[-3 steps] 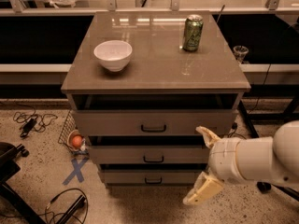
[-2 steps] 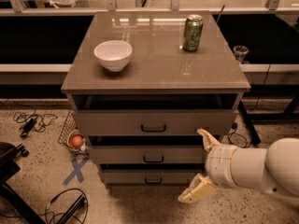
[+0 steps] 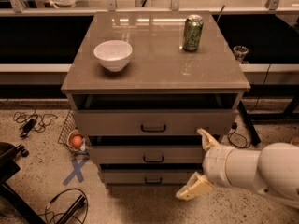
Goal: Open bottom drawer
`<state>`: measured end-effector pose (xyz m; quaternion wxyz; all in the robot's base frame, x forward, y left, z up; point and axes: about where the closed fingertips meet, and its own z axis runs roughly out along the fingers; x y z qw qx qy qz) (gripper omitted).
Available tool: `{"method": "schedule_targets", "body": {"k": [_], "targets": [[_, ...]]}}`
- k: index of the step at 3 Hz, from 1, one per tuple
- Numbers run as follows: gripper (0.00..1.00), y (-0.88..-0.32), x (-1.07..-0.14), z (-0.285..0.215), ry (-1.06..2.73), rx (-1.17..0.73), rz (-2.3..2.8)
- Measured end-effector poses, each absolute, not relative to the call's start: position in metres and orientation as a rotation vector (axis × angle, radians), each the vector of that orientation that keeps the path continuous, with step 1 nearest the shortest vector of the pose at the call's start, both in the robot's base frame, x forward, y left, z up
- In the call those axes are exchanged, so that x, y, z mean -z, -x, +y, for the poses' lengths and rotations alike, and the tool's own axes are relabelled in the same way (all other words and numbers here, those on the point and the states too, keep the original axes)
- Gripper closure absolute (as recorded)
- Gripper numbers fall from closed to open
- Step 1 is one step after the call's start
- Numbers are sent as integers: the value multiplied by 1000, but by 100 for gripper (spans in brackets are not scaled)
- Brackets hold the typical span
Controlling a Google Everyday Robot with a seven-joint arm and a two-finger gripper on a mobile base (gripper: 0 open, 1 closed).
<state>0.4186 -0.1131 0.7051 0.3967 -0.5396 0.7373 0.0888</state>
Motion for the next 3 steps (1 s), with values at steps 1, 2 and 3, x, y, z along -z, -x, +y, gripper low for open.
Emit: {"method": "schedule_targets", "body": {"k": [1, 2, 3], "targets": [[0, -422, -652, -109, 1338, -248, 1898], [0, -415, -554, -117, 1338, -217, 1919], [0, -413, -499, -121, 1350, -185, 1936]]}}
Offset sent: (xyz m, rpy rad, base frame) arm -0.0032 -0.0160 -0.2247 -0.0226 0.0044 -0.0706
